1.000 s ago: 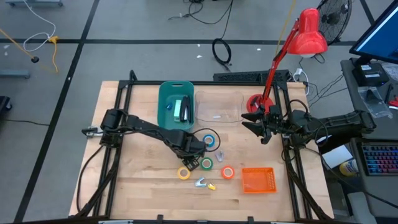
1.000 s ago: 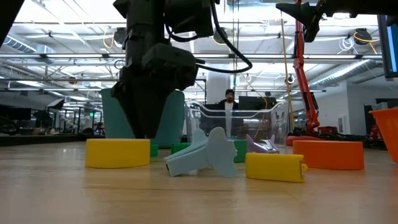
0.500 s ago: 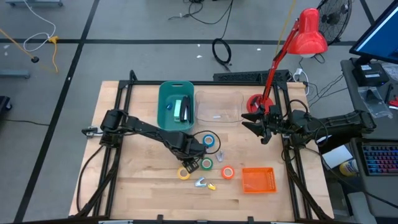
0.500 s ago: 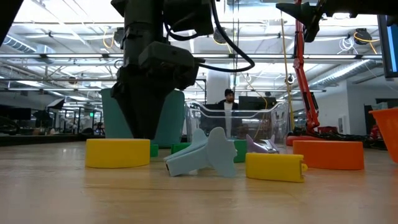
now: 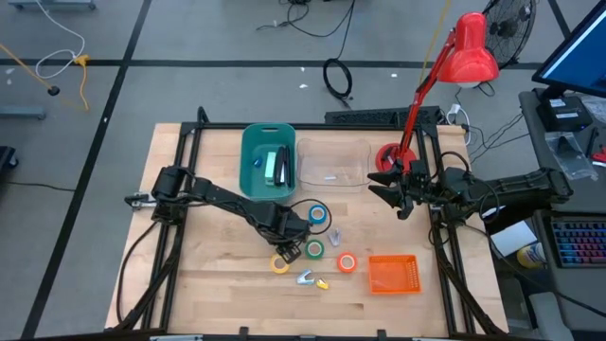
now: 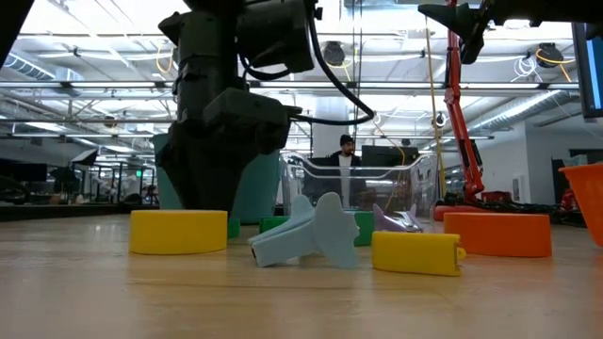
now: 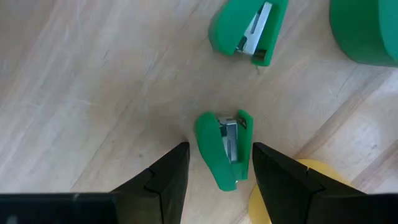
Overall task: Pick and place Stapler, Stapler remover, tape
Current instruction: Put the left small green stapler into the blue bin
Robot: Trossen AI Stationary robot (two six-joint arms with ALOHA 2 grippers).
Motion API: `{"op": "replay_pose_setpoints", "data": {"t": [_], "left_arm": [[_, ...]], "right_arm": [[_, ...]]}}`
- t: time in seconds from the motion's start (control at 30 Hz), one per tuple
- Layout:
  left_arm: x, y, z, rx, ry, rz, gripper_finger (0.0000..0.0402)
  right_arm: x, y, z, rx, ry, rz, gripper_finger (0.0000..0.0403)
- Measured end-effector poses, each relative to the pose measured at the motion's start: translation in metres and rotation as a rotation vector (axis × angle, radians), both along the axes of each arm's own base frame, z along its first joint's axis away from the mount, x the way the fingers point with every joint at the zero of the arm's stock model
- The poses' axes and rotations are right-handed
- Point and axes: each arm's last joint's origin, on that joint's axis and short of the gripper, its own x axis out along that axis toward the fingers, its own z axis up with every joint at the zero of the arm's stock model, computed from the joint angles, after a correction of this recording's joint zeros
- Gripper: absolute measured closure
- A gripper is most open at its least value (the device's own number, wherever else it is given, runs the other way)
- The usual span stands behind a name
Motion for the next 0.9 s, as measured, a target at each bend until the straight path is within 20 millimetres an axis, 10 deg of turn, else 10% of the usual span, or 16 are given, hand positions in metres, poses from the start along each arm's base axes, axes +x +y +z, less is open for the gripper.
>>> {"op": "replay_pose_setpoints", "data": {"t": [0.23,0.57,0.9], "left_arm": [[0.002,0.000,-0.001,0.000,-0.022,-0.004,0.0230],[0.001,0.001,-0.001,0.027,-0.023,-0.021,0.0347],[0.001,0.012,0.018,0.023,-0.096,-0.089,0.0349]], "right_arm": [[0.000,0.000,0.000,0.000,0.000,0.000,0.0211],[0.000,0.000,0.000,0.000,0.000,0.000,0.0211],[0.000,0.000,0.000,0.000,0.001,0.000,0.0211]]}}
